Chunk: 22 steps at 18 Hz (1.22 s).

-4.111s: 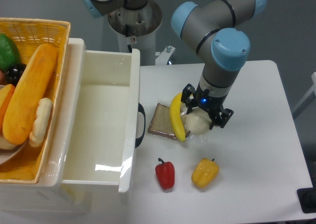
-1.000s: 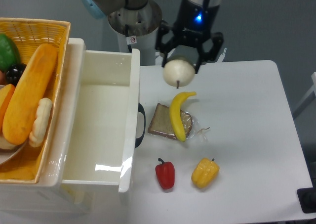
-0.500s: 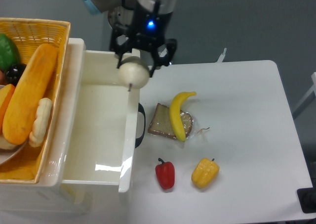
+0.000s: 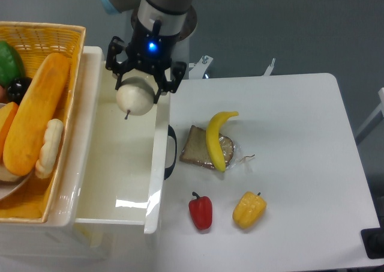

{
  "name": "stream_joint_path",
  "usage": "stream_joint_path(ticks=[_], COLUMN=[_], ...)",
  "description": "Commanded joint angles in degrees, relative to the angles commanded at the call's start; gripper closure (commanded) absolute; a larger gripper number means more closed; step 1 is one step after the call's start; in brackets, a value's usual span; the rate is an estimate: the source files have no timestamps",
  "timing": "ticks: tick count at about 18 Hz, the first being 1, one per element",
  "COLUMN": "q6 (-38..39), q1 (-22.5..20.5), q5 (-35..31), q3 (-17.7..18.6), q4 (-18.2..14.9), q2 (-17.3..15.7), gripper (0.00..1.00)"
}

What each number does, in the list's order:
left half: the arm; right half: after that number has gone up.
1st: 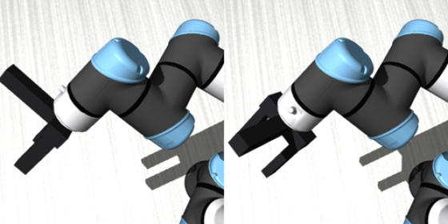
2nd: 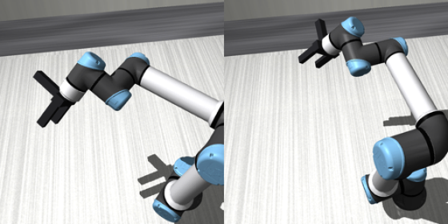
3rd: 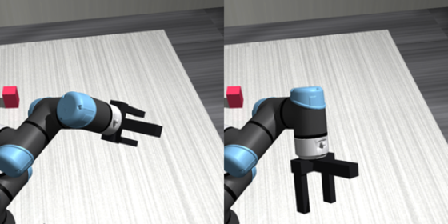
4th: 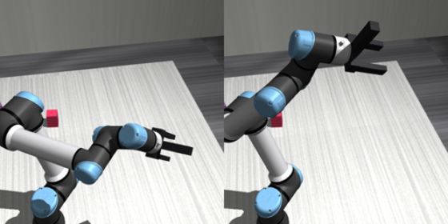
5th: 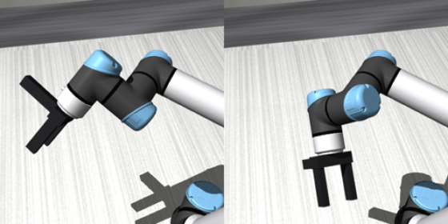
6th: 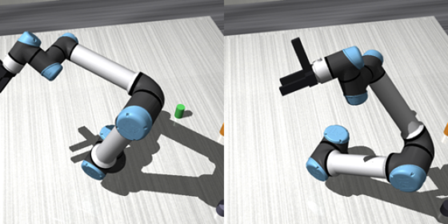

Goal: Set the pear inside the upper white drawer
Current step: 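Carry the pear over the open white drawer, then lower the pear into the drawer and open the gripper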

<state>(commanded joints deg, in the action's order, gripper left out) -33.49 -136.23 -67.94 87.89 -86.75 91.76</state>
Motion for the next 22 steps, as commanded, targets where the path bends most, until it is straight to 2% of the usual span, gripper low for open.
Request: stream_joint_path(ticks=[6, 10, 15, 20, 22], q6=[0.09, 0.00, -0.09, -0.09, -0.09], q1=[0.35, 0.70, 0.70, -1.22, -3.33], q5=[-0.18, -0.18, -0.26, -1.22, -3.59], q3=[0.00, 0.00, -0.09, -0.18, -0.35], q4=[0.44, 0.88, 1.14, 4.92, 6.24], q2=[0.62, 0.88, 0.88, 0.53, 0.35], gripper=[0.16, 0.05, 0.05, 0.04, 0.00])
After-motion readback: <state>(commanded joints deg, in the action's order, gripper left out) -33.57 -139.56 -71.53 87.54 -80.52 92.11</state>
